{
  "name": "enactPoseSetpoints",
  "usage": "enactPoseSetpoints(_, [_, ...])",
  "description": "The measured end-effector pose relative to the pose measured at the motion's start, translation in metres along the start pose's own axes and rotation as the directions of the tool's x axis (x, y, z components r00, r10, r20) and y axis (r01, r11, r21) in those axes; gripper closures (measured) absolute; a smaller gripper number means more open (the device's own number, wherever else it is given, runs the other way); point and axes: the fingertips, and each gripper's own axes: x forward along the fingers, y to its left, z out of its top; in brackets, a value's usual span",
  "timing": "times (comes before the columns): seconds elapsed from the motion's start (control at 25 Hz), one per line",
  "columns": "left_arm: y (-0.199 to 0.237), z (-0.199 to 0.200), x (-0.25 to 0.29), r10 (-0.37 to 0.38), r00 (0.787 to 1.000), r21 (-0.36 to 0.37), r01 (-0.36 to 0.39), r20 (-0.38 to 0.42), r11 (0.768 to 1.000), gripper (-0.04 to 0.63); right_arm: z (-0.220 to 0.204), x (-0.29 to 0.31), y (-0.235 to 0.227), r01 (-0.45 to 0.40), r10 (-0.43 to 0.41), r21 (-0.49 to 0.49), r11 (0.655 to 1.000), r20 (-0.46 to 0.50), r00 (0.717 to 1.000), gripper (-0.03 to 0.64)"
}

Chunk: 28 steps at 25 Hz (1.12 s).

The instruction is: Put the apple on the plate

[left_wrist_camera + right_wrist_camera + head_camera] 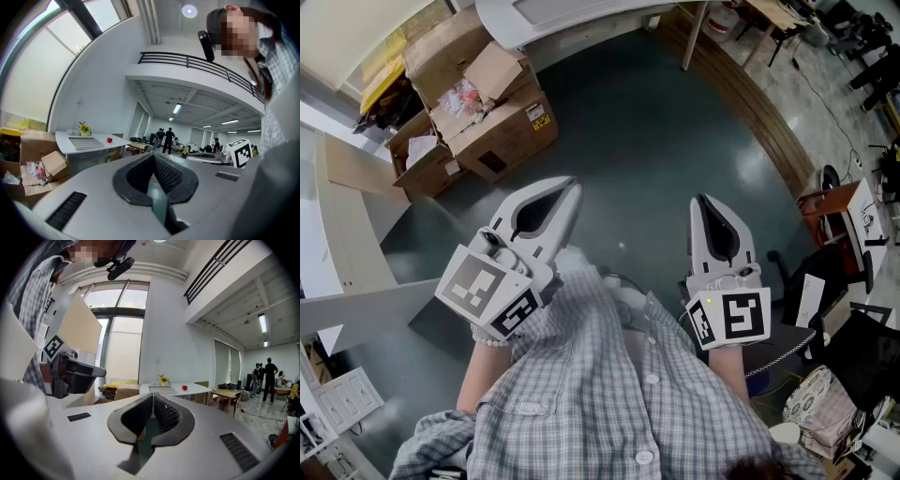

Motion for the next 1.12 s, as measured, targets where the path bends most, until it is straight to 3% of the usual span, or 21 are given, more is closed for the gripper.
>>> enactPoseSetpoints(0.64, [0.053, 0.009, 0.014, -0.027, 0.999, -0.014, 0.027, -0.024, 1.000, 0.586, 0.005, 0.061, 0.017, -0.005, 0.006, 0.036, 0.999, -0.017, 1.000, 0.588])
enactPoseSetpoints(1.12, [0.157, 0.048, 0.034, -0.053, 0.998, 0.004, 0.053, -0.021, 0.999, 0.586, 0.033, 0.171, 0.040, 0.010, -0.010, 0.065, 0.998, 0.012, 1.000, 0.588])
